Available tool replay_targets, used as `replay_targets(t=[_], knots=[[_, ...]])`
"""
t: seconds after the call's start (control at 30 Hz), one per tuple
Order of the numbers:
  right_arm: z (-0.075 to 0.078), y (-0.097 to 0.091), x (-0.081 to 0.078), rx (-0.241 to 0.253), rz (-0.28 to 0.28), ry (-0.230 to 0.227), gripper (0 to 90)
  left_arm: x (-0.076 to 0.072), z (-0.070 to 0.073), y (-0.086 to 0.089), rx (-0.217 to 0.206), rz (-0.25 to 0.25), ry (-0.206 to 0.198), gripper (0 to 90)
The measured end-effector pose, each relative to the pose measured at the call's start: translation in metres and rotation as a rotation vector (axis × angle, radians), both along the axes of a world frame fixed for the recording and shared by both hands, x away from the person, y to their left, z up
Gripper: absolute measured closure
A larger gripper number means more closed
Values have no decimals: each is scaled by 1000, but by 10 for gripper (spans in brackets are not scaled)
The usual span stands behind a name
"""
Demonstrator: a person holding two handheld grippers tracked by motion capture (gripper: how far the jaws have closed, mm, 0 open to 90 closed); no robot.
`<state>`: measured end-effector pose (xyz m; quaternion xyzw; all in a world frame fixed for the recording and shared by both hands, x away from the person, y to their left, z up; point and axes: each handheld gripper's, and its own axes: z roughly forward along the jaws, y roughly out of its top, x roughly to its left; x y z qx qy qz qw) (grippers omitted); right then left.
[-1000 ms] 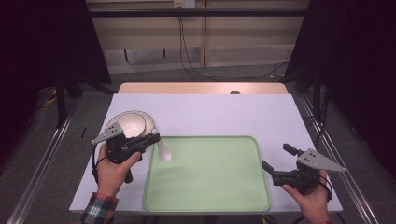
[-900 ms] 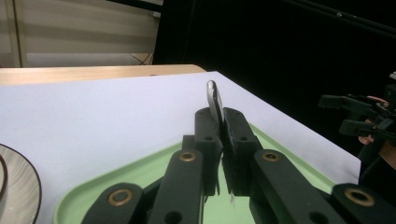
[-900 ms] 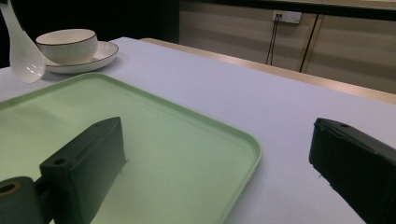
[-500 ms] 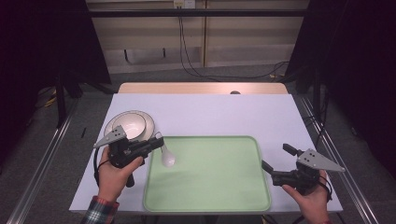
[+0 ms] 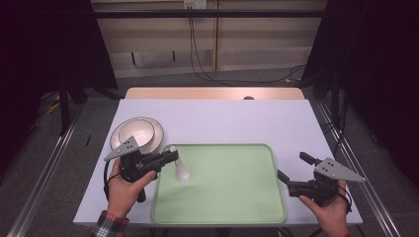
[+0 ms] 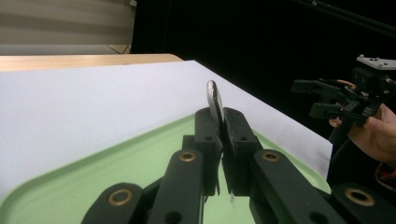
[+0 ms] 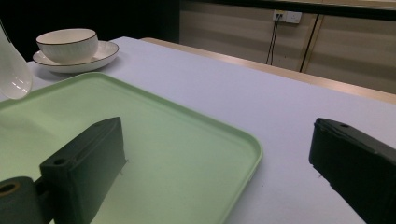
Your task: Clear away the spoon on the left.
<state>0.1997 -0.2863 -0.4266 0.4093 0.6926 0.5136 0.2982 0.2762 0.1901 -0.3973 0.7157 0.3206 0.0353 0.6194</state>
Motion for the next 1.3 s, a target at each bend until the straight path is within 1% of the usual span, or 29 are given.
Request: replay_targets(t=[0.03,0.1,0.17,0.23,0.27,0.3,0.4,0.5,0.53,0.6,0.67,0.7,0.77,0.9,0.97,1.03,1.07,1.13,1.2,1.23,1.3], knots=[[0,0,0,0,7,1,31,-1,-1,-1,6,-1,5,854],[0,0,1,0,10,1,31,-2,-2,-1,4,1,9,855],[0,0,1,0,8,3,31,-2,-3,-1,5,-7,8,855],[0,1,0,-2,4,2,31,-3,-4,-2,8,-5,11,855],[0,1,0,0,5,3,31,-4,-5,-3,6,-13,11,854],[0,1,0,-1,7,0,31,-5,-5,-3,2,-19,19,854],[0,1,0,-1,6,3,32,-6,-6,-4,6,-19,20,855],[-1,1,0,2,8,6,31,-7,-8,-5,3,-34,18,855],[-1,1,0,2,8,6,31,-7,-8,-5,11,-39,20,855],[-1,1,1,0,10,5,31,-9,-9,-7,2,-41,24,854],[-1,2,1,-5,11,2,31,-10,-10,-7,4,-45,25,854],[-1,2,1,-6,11,2,31,-11,-10,-7,-4,-48,29,854],[0,3,0,-6,14,2,32,-13,-10,-7,5,-58,29,854],[-1,4,1,-12,14,2,31,-15,-11,-7,9,-56,30,854],[-1,4,1,-13,15,1,32,-16,-12,-7,4,-62,39,854],[0,4,0,-11,12,0,31,-17,-13,-7,15,-67,36,854],[0,4,0,-11,12,0,31,-17,-13,-8,7,-68,42,854],[0,3,1,-12,14,-2,31,-18,-14,-8,5,-64,42,854],[-1,4,1,-11,15,1,31,-19,-15,-9,8,-67,46,854],[-1,4,1,-13,15,-1,32,-19,-16,-9,18,-75,46,854],[-1,4,1,-14,13,-2,31,-21,-17,-10,15,-76,54,854]])
